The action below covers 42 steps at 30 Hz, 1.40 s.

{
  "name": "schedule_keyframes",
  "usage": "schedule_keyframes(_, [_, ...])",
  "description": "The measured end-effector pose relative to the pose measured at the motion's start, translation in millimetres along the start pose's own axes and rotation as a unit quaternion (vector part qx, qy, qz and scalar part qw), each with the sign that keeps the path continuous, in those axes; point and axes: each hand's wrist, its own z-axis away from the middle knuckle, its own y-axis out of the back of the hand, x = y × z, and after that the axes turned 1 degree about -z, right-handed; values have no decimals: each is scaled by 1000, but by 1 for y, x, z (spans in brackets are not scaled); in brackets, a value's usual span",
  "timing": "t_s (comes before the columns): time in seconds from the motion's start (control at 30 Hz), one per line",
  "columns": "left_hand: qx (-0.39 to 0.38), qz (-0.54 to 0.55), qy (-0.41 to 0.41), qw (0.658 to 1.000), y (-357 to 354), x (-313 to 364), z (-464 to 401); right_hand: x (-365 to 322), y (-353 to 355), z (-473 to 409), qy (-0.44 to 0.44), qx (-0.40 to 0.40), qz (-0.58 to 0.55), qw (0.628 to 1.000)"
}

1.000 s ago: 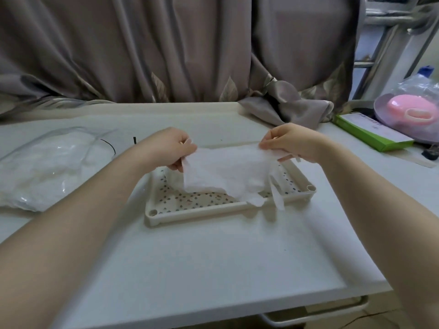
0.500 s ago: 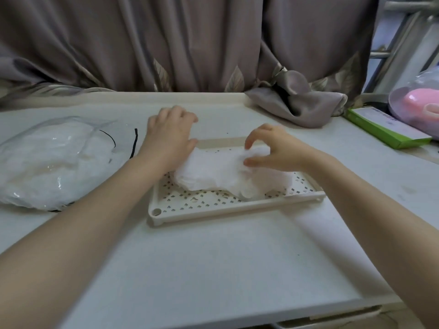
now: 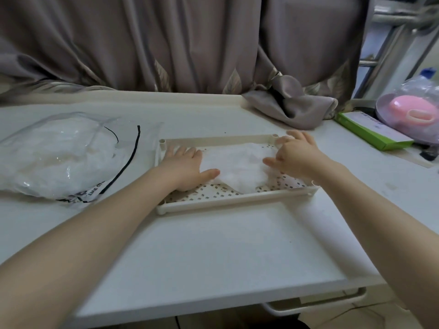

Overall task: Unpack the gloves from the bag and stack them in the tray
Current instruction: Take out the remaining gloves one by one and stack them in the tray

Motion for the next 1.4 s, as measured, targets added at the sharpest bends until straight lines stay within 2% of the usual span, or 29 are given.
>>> schedule_keyframes(0.07, [9,1,29,1000,-1,2,0,-8,3,5,19,102,12,994])
schedule_keyframes(0.13, [13,7,48,999,-1,4,1,-23,7,9,87,178,-62,978])
schedule_keyframes(0.17, [10,12,53,998,0,5,1,-33,8,9,127,160,-103,974])
schedule_keyframes(0.23, [-4,17,57,998,1,7,2,-52,3,6,167,49,-123,977])
schedule_keyframes(0.33, [-28,47,61,997,1,5,3,-63,-12,-2,121,-76,-83,986])
schedule_keyframes(0.53, [-39,12,65,997,5,-2,5,-33,-10,-3,5,-155,-98,983])
schedule_keyframes(0.6, [-23,9,54,998,10,-7,12,-34,-5,2,-8,-152,-110,982])
schedule_keyframes(0.67, [50,27,25,998,16,-15,21,-43,4,3,1,-89,-147,985])
schedule_keyframes(0.77, [251,101,-27,962,30,-38,40,-73,21,0,47,18,-163,985])
schedule_keyframes(0.83, [360,127,-24,924,37,-63,55,-103,33,-5,111,70,-190,973])
schedule_keyframes(0.9, [403,97,16,910,38,-89,63,-135,41,-10,169,101,-212,957])
schedule_keyframes(0.97, [371,88,82,921,33,-112,70,-172,44,-15,201,115,-210,950])
schedule_keyframes(1.03, [308,104,156,933,23,-129,74,-204,42,-21,216,115,-198,949])
schedule_keyframes(1.1, [292,148,194,925,10,-143,77,-232,39,-29,217,102,-191,952])
schedule_keyframes(1.23, [359,292,184,867,0,-159,86,-266,34,-43,192,55,-240,950])
schedule_keyframes(1.33, [355,310,147,870,-2,-159,90,-284,23,-46,173,-18,-246,954])
schedule_keyframes(1.4, [330,318,113,882,-4,-157,88,-290,16,-45,147,-14,-258,955])
